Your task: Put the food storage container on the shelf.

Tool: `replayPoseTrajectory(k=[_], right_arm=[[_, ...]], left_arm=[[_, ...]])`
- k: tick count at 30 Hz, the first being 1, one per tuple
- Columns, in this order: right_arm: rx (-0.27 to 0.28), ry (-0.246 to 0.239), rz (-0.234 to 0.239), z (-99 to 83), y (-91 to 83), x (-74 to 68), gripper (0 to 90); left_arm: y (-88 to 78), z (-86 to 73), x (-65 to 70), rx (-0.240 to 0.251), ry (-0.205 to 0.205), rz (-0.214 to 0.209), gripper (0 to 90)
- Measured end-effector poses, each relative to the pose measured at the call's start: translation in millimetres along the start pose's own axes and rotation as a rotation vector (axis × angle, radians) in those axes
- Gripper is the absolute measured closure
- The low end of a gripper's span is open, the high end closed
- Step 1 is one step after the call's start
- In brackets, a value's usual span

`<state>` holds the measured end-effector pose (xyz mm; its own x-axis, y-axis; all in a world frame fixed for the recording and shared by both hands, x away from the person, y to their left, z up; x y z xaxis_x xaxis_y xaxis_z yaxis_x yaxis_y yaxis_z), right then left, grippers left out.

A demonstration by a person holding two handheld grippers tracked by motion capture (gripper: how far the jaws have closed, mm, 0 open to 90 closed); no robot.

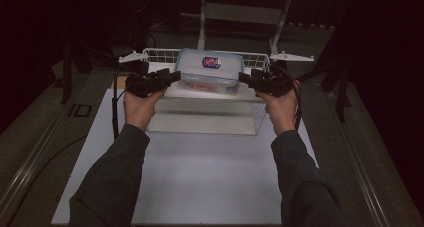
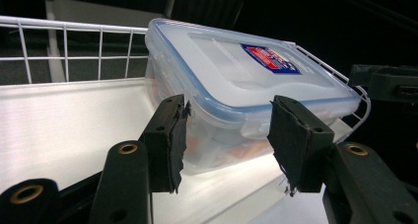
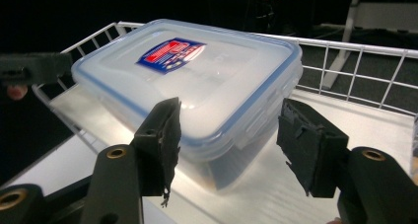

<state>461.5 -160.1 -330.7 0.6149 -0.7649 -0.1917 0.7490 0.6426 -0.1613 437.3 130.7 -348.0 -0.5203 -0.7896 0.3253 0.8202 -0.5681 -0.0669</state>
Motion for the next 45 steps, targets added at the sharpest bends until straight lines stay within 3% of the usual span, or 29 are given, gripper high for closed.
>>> replayPoseTrajectory(k=[2,8,9,10,14,19,23,29,38,45], right_arm=[[-0.009,-0.023,0.022,-1.5,-5.0,-3.1,41.8],[-0.075,-0.149,0.065,-14.7,-18.8,-14.7,41.4],[-0.075,-0.149,0.065,-14.7,-18.8,-14.7,41.4],[-0.085,-0.16,0.075,-17.6,-21.0,-16.5,41.2],[-0.11,-0.187,0.109,-30.5,-34.7,-23.4,40.4],[-0.122,-0.201,0.129,-46.9,-51.0,-27.2,40.4],[-0.146,-0.244,0.138,-64.9,-65.0,-31.6,40.0],[-0.161,-0.296,0.136,-89.1,-90.5,-33.8,38.8],[-0.14,-0.292,0.108,-121.1,-127.4,-28.2,36.2],[-0.089,-0.232,0.077,-141.6,-154.4,-16.8,35.3]], left_arm=[[-4.6,0.5,0.9,-0.005,0.018,-0.006,48.0],[-20.0,-2.1,7.9,-0.033,0.113,-0.027,46.7],[-20.0,-2.1,7.9,-0.033,0.113,-0.027,46.3],[-26.3,-4.8,11.8,-0.047,0.148,-0.038,46.3],[-41.0,-12.4,20.6,-0.056,0.203,-0.066,44.9],[-60.3,-31.1,26.9,-0.069,0.232,-0.102,44.6],[-74.8,-47.5,25.5,-0.092,0.266,-0.095,44.4],[-96.9,-70.6,18.6,-0.107,0.277,-0.08,43.9],[-131.8,-106.9,17.7,-0.103,0.33,-0.052,43.0],[-157.2,-130.4,4.0,-0.096,0.288,-0.001,42.9]])
Point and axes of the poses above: each handheld gripper's, and its own axes: y roughly forward along the jaws, z roughly out of its top, x roughly to its right, the point moved 6 cm from there along y, roughly forward along the jaws, and after that the axes turned 15 degrees about x, right-handed, at the moved point
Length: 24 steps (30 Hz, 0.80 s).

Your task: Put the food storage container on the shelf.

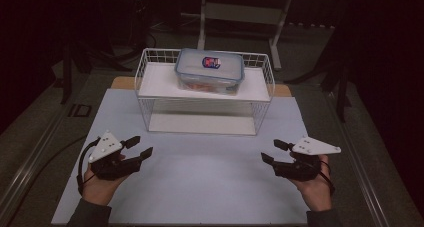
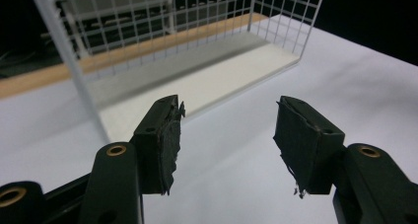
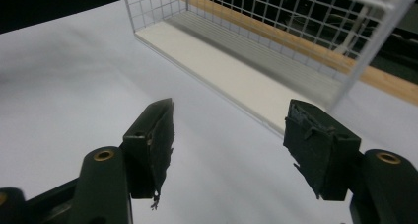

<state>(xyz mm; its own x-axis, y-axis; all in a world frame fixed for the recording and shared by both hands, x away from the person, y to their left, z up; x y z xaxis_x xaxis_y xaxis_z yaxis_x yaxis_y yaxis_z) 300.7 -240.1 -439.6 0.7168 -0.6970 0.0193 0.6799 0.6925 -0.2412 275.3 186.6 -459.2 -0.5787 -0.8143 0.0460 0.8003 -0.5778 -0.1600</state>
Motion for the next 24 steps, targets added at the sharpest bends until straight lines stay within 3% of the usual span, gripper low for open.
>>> replayPoseTrajectory(k=[3,11,14,18,24], right_arm=[[0.031,0.03,-0.019,-10.3,-10.0,3.0,35.0],[0.069,0.056,-0.053,-28.2,-31.0,4.7,32.0],[0.061,0.047,-0.086,-35.8,-36.9,6.7,31.0],[0.085,0.078,-0.093,-38.5,-41.8,8.1,30.7],[0.089,0.061,-0.1,-39.0,-42.1,8.8,30.2]], left_arm=[[-9.1,-5.9,-4.2,0.019,-0.02,0.028,42.8],[-26.1,-17.5,-9.0,0.023,0.002,0.065,41.5],[-29.3,-20.9,-9.9,0.03,0.006,0.066,41.2],[-31.4,-25.1,-12.5,0.032,-0.008,0.071,41.0],[-28.2,-29.3,-14.4,0.023,-0.006,0.08,40.8]])
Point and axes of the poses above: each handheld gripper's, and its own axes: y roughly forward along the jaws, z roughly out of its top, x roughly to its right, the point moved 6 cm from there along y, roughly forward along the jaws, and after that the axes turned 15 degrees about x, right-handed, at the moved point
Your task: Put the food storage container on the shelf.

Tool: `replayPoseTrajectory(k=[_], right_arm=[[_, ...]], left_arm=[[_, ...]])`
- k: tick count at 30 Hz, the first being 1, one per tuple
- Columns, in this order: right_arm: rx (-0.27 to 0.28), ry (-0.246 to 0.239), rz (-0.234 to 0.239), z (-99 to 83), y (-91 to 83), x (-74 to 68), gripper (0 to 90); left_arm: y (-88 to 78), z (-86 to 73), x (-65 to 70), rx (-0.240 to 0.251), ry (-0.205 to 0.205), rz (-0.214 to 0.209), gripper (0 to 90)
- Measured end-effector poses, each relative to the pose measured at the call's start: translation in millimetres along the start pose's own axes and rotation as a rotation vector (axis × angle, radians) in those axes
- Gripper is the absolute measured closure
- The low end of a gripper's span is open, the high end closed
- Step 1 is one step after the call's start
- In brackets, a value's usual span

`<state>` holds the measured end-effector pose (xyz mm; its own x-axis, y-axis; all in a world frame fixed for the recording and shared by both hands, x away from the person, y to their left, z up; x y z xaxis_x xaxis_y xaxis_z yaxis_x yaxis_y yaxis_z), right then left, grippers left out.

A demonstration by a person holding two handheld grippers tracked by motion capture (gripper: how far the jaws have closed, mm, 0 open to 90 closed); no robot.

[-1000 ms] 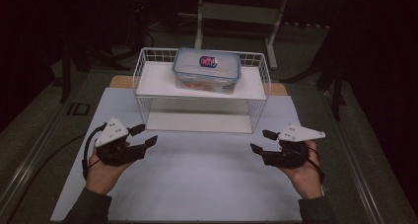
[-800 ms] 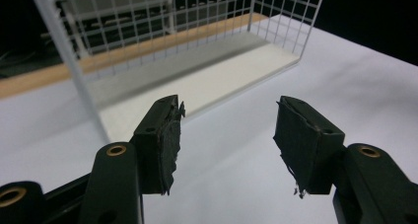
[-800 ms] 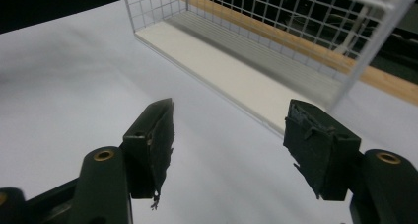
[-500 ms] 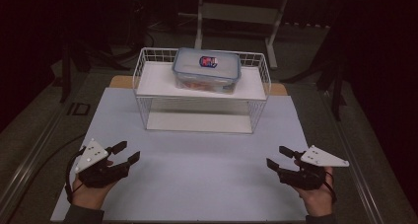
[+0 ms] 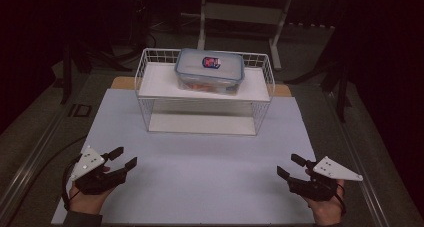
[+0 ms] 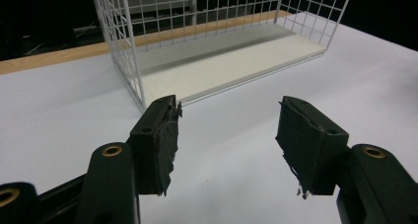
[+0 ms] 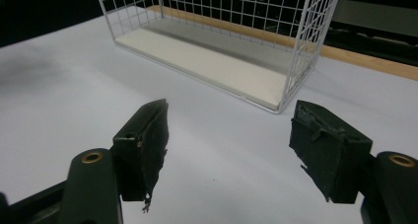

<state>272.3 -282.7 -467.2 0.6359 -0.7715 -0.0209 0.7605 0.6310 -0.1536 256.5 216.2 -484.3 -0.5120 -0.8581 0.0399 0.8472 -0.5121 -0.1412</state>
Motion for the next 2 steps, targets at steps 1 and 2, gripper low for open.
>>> replayPoseTrajectory(k=[1,2], right_arm=[[0.001,-0.004,-0.002,-0.4,0.3,0.2,30.2],[-0.001,-0.002,-0.002,-0.8,0.5,0.6,30.1]], left_arm=[[0.8,-0.6,0.2,-0.002,0.004,0.002,40.7],[1.3,-1.1,0.1,-0.004,0.011,0.003,40.7]])
Point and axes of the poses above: each handheld gripper's, and its own axes: y roughly forward along the jaws, z roughly out of its top, x roughly to its right, the point moved 6 cm from there along y, roughly forward along the jaws, and after that the axes turned 15 degrees about x, right-handed, at the moved point
